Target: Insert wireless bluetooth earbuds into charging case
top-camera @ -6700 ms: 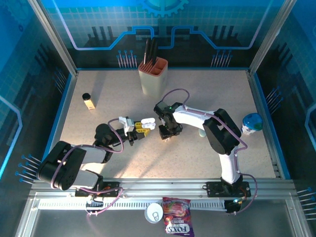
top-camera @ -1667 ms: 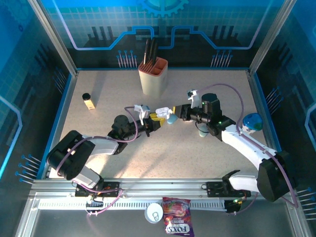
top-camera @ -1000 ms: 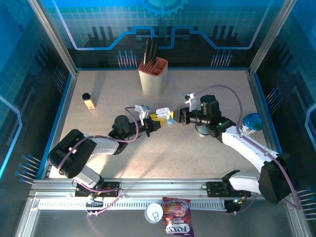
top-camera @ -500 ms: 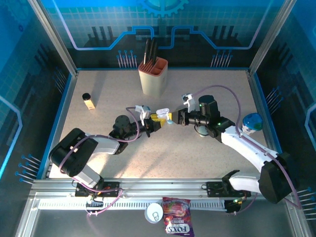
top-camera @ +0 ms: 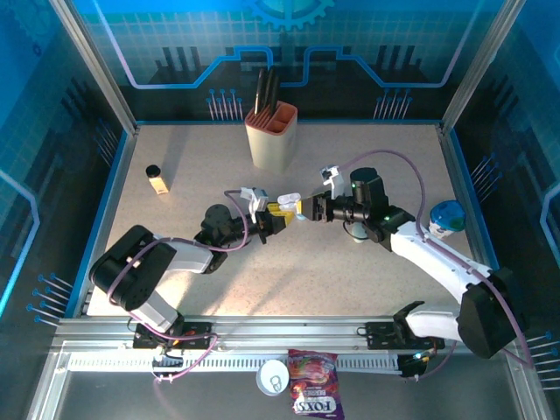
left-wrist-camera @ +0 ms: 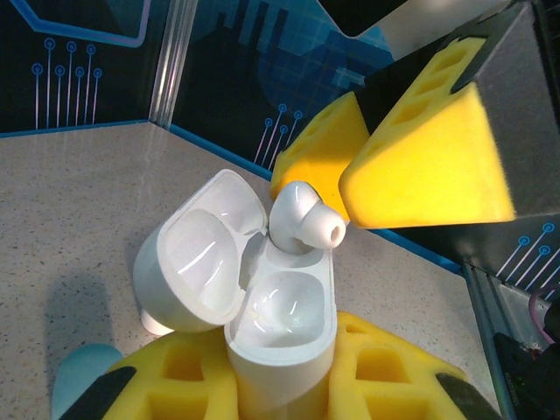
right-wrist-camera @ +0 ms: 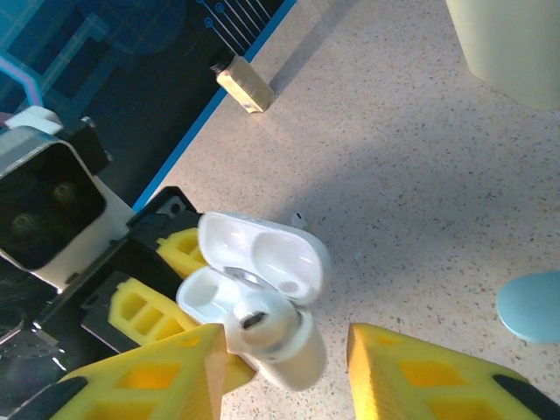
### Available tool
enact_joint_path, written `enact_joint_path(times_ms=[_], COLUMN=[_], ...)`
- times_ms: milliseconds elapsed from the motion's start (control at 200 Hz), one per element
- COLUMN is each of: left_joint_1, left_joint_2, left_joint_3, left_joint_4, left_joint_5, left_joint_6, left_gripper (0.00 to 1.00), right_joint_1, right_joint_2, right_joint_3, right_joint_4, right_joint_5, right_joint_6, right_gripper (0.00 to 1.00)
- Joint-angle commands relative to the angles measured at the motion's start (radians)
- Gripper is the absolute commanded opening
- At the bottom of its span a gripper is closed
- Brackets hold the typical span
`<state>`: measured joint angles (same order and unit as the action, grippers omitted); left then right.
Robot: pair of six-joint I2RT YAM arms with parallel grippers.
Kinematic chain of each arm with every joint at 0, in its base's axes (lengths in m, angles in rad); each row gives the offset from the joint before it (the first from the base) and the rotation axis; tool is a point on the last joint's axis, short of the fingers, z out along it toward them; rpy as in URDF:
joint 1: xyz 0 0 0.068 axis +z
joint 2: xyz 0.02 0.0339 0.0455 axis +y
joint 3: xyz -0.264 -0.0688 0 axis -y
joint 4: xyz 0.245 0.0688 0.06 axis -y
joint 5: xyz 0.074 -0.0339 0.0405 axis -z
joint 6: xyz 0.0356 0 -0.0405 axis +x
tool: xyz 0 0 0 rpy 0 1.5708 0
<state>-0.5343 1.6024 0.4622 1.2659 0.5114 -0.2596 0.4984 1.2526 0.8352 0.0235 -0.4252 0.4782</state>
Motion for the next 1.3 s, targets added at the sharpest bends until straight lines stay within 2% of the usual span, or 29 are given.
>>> enact_joint_path(times_ms=[0, 460, 655, 800, 975, 1296], left_joint_1=[-0.006, -0.006, -0.005, 0.005, 0.017, 0.054], left_joint_2=[0.013, 0.002, -0.005, -0.015, -0.015, -0.046], left_joint_3=[0.005, 0.001, -0.01, -0.018, -0.02, -0.052], left_joint_4=[0.082, 0.081, 0.086, 0.067, 0.075, 0.072], left_joint_5=[0.03, 0.038, 0.034, 0.028, 0.031, 0.013], left_joint_6=[-0.001, 0.0, 0.017, 0.033, 0.031, 0.041], left_gripper=[0.08, 0.08, 0.08, 0.08, 0.08, 0.07], right_joint_1=[0.014, 0.029, 0.053, 0.06, 0.046, 0.01], right_joint_2=[0.02, 0.077, 0.103, 0.075, 0.024, -0.009], right_joint_3=[0.037, 0.078, 0.121, 0.132, 0.103, 0.05], right_joint_4=[0.009, -0.039, -0.062, -0.042, -0.013, 0.014], right_joint_5=[-0.008, 0.043, 0.047, 0.014, 0.03, 0.073], right_joint_6=[0.0, -0.022, -0.05, -0.055, -0.044, -0.017], right_gripper=[0.45, 0.57, 0.66, 0.71, 0.77, 0.74])
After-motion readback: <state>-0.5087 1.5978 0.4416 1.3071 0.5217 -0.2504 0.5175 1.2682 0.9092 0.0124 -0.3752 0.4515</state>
